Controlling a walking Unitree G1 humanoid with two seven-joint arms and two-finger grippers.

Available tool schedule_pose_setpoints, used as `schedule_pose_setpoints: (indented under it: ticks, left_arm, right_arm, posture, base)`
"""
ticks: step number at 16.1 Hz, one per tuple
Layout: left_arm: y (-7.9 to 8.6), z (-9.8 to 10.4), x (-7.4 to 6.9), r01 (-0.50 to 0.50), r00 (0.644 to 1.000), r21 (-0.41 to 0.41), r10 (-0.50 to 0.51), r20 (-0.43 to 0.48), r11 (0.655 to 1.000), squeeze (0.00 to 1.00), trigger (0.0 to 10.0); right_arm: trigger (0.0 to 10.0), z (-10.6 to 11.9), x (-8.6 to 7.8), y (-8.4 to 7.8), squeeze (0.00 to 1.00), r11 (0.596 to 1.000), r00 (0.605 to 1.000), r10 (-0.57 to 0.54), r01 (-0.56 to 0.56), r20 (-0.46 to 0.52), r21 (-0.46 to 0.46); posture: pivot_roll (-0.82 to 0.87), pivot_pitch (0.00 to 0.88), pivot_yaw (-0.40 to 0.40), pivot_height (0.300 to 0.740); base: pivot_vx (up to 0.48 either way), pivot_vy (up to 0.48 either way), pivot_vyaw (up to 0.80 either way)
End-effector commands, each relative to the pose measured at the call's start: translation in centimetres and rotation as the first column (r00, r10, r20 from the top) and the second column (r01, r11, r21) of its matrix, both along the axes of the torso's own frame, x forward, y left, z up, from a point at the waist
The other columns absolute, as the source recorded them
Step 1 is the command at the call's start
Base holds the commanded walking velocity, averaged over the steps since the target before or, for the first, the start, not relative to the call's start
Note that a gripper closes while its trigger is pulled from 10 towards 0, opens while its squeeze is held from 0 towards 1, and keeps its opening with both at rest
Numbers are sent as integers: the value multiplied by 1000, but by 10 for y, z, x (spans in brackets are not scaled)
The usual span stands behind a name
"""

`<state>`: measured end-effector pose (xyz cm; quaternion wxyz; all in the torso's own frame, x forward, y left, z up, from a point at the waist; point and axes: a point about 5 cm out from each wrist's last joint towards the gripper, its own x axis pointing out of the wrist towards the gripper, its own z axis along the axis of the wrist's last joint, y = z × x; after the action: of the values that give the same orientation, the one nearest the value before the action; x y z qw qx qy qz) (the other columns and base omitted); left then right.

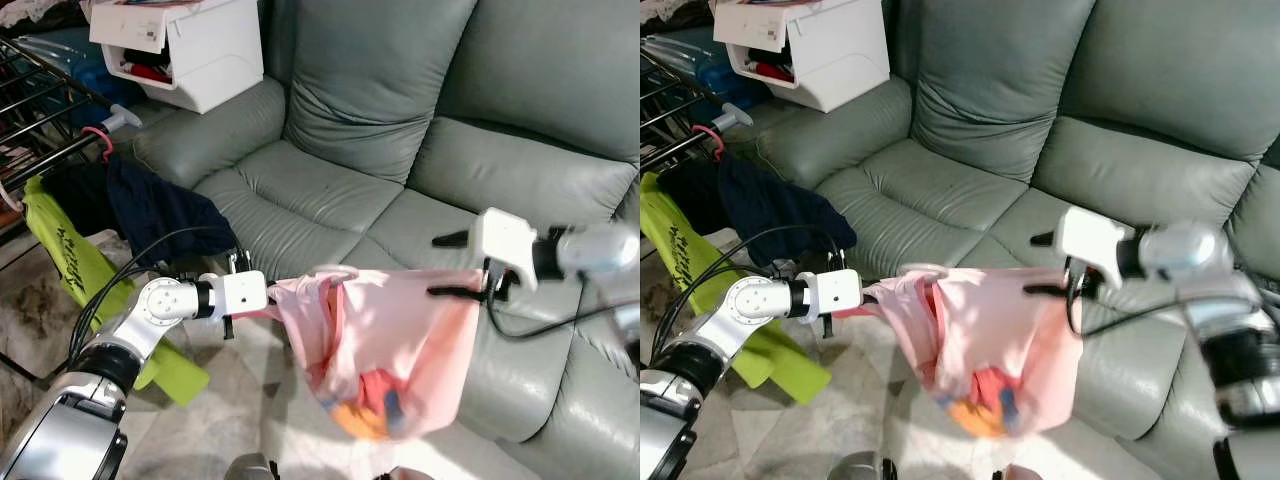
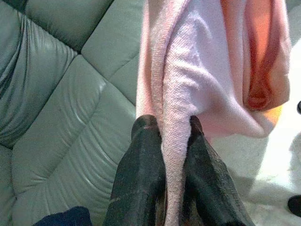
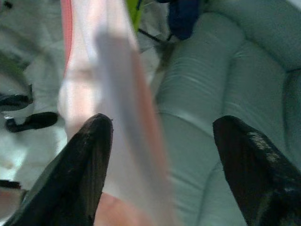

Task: Hang hanger

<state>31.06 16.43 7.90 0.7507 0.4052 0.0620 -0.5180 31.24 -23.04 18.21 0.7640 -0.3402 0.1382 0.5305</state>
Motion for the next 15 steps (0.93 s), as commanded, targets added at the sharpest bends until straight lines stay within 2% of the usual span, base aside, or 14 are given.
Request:
schedule_pose_setpoints:
  ticks: [1,4,7,8,9,10,11,12,13,14,15]
  left_arm:
    - [2,3,0,14,999,5,-14,30,1000,0,0]
    - [-7,3,0,33,999,-4,-33,42,999,0,0]
    - [-12,1,-1,50,998,-3,-50,39,999,0,0]
    - [-13,2,-1,52,998,1,-52,39,999,0,0]
    - [-14,2,0,51,998,2,-51,42,999,0,0]
    - [-14,2,1,50,998,3,-50,43,999,0,0]
    - [-14,2,1,50,998,3,-50,44,999,0,0]
    - [-15,3,2,50,998,3,-50,46,999,0,0]
    - [-15,3,3,50,998,4,-51,47,999,0,0]
    - [-15,4,3,51,998,5,-51,47,999,0,0]
    - [-15,4,3,54,997,8,-55,48,998,0,0]
  right_arm:
    - [0,7,4,1,0,1000,1000,16,-16,-10,25]
    - [0,-14,3,1,0,998,988,63,-66,-140,-13]
    - [0,-21,5,9,0,994,978,101,-104,-184,-10]
    - [6157,-22,7,14,0,992,974,124,-128,-192,-9]
    - [9373,-23,9,17,0,988,970,143,-151,-198,-25]
    - [9412,-24,9,17,0,987,968,148,-157,-202,-30]
    - [10000,-26,10,19,0,985,966,153,-165,-210,-42]
    - [9333,-29,10,20,0,984,963,156,-172,-220,-56]
    - [0,-32,13,19,0,985,965,133,-153,-227,-73]
    - [0,-33,14,19,0,985,966,130,-152,-224,-83]
    - [0,-38,14,16,0,977,964,128,-163,-234,-138]
  posture:
    - [-52,0,74,740]
    - [-52,0,74,740]
    - [-56,0,77,740]
    - [-56,0,76,740]
    - [-55,0,75,740]
    - [-54,0,73,740]
    - [-54,0,73,740]
    - [-53,0,73,740]
    - [-51,0,72,740]
    - [-51,0,72,740]
    - [-51,0,72,740]
  base:
    - [0,0,0]
    - [0,0,0]
    - [0,0,0]
    - [0,0,0]
    - [0,0,0]
    - [0,0,0]
    - [0,0,0]
    - [0,0,0]
    - [0,0,0]
    - [0,0,0]
    - [0,0,0]
